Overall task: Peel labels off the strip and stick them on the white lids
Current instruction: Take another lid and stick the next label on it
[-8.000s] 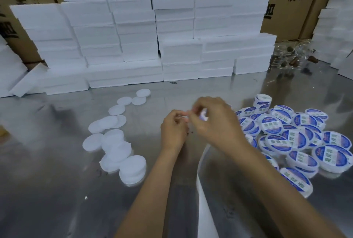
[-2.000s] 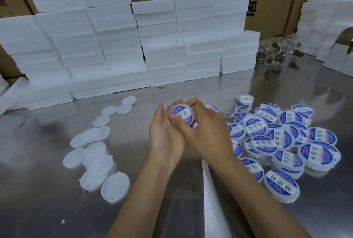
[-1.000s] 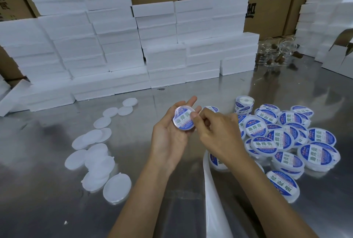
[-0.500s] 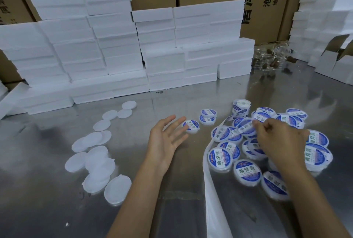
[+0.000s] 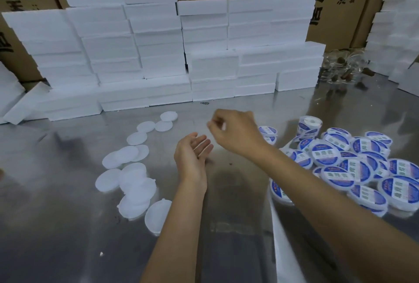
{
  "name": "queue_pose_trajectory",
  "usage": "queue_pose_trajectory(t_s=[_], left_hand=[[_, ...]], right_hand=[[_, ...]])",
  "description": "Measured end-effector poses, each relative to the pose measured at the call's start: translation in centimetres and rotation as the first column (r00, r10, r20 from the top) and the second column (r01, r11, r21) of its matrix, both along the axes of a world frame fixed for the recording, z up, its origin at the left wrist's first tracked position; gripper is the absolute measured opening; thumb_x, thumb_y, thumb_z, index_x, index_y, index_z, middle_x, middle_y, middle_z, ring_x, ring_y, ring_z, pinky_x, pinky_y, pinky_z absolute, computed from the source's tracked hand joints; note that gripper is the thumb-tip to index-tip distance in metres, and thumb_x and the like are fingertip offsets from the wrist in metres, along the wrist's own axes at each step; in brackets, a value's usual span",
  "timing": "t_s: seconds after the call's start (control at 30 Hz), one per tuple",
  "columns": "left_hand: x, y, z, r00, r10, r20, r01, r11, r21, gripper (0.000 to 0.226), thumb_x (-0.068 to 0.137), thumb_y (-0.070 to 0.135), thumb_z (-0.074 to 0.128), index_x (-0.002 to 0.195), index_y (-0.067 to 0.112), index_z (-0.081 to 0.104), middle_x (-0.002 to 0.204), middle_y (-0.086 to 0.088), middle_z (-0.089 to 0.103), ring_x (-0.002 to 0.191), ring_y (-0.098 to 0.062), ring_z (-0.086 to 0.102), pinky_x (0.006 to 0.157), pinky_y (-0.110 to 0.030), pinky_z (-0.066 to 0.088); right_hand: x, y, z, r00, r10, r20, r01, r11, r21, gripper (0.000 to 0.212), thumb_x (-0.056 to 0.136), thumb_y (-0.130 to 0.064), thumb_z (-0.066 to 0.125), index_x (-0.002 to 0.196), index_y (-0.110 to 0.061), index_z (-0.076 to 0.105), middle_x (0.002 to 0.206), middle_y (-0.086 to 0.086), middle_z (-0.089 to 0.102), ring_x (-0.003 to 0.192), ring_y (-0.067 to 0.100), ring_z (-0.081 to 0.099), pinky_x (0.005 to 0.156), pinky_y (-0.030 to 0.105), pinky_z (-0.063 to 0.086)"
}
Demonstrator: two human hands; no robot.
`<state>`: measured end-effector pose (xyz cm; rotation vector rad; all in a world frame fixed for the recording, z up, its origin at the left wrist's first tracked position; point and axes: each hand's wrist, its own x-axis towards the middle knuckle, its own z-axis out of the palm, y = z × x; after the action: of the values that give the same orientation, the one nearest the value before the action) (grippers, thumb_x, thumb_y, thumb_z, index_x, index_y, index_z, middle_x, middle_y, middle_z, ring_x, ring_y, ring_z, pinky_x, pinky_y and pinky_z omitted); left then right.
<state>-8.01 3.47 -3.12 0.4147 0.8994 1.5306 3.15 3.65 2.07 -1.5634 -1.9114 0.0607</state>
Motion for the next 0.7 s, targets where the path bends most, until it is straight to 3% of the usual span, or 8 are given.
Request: queue_pose_trajectory(t_s=[0.1,0.17,0.23,0.3,0.4,0.47,0.57,0.7], left_hand=[[0.0,1.0,-0.1,0.988,0.130,-0.086,-0.129,0.992,0.008,0.023,0.101,0.013,0.044,0.122,0.009,0.054,0.110,-0.013,0.063,0.096,-0.021,0.066,0.080,-0.030,0.054],[0.2,1.4,-0.4,0.963,0.181,-0.198,-0.176,0.983,0.045,0.021,0.101,0.015,0.044,0.120,0.020,0.050,0.107,-0.007,0.064,0.095,-0.016,0.065,0.081,-0.028,0.051],[0.3,1.7,-0.7,0.956,0.202,-0.214,-0.192,0.979,0.066,0.023,0.101,0.015,0.042,0.122,0.022,0.048,0.106,-0.003,0.064,0.094,-0.012,0.065,0.082,-0.027,0.052],[0.1,2.0,-0.7,0.969,0.194,-0.153,-0.187,0.981,0.060,0.025,0.102,0.015,0.039,0.126,0.017,0.047,0.109,-0.005,0.060,0.098,-0.010,0.064,0.090,-0.029,0.054],[-0.3,2.6,-1.0,0.983,0.173,-0.052,-0.172,0.985,0.028,0.035,0.104,0.016,0.038,0.137,0.005,0.043,0.131,-0.029,0.052,0.124,-0.033,0.057,0.101,-0.039,0.053],[-0.5,2.9,-1.1,0.986,0.167,-0.006,-0.167,0.986,0.006,0.039,0.104,0.017,0.038,0.140,0.003,0.041,0.141,-0.028,0.047,0.130,-0.035,0.053,0.103,-0.042,0.052],[-0.7,3.1,-1.3,0.987,0.145,0.064,-0.144,0.989,-0.013,0.043,0.103,0.021,0.040,0.141,0.001,0.044,0.134,-0.022,0.060,0.123,-0.029,0.061,0.107,-0.044,0.049],[-1.2,3.2,-1.3,0.980,0.150,0.128,-0.149,0.989,-0.014,0.037,0.103,0.020,0.042,0.136,0.006,0.051,0.118,-0.006,0.069,0.113,-0.019,0.066,0.101,-0.038,0.053]], right_hand=[[-3.3,4.8,-0.7,0.996,0.086,0.018,-0.082,0.982,-0.170,0.016,0.094,-0.029,0.050,0.098,-0.018,0.061,0.101,-0.004,0.068,0.099,0.020,0.060,0.098,0.040,0.038],[-4.9,7.9,-1.7,0.995,0.094,-0.035,-0.100,0.956,-0.276,0.020,0.093,-0.030,0.053,0.107,-0.017,0.058,0.110,-0.001,0.065,0.104,0.022,0.058,0.096,0.040,0.043],[-6.2,10.8,-2.7,0.992,0.079,-0.098,-0.108,0.937,-0.333,0.028,0.093,-0.032,0.057,0.115,-0.015,0.055,0.117,0.003,0.061,0.107,0.023,0.057,0.094,0.038,0.046],[-7.3,13.2,-3.6,0.984,0.053,-0.169,-0.110,0.930,-0.350,0.036,0.090,-0.035,0.062,0.118,-0.015,0.052,0.122,0.005,0.058,0.110,0.024,0.055,0.093,0.037,0.046],[-8.8,16.2,-4.5,0.967,0.005,-0.253,-0.100,0.926,-0.363,0.046,0.084,-0.042,0.069,0.119,-0.018,0.050,0.115,0.003,0.056,0.109,0.023,0.053,0.089,0.035,0.045],[-9.8,17.4,-4.9,0.969,-0.003,-0.245,-0.092,0.921,-0.377,0.051,0.081,-0.047,0.071,0.119,-0.022,0.049,0.110,0.001,0.052,0.106,0.021,0.048,0.084,0.032,0.038],[-11.1,18.6,-5.6,0.978,0.004,-0.210,-0.084,0.923,-0.375,0.044,0.081,-0.038,0.070,0.118,-0.026,0.049,0.120,-0.001,0.054,0.112,0.021,0.046,0.085,0.033,0.030],[-11.7,19.1,-6.1,0.959,-0.037,-0.279,-0.071,0.928,-0.367,0.038,0.079,-0.022,0.066,0.112,-0.029,0.049,0.124,0.002,0.052,0.114,0.027,0.047,0.092,0.039,0.040]])
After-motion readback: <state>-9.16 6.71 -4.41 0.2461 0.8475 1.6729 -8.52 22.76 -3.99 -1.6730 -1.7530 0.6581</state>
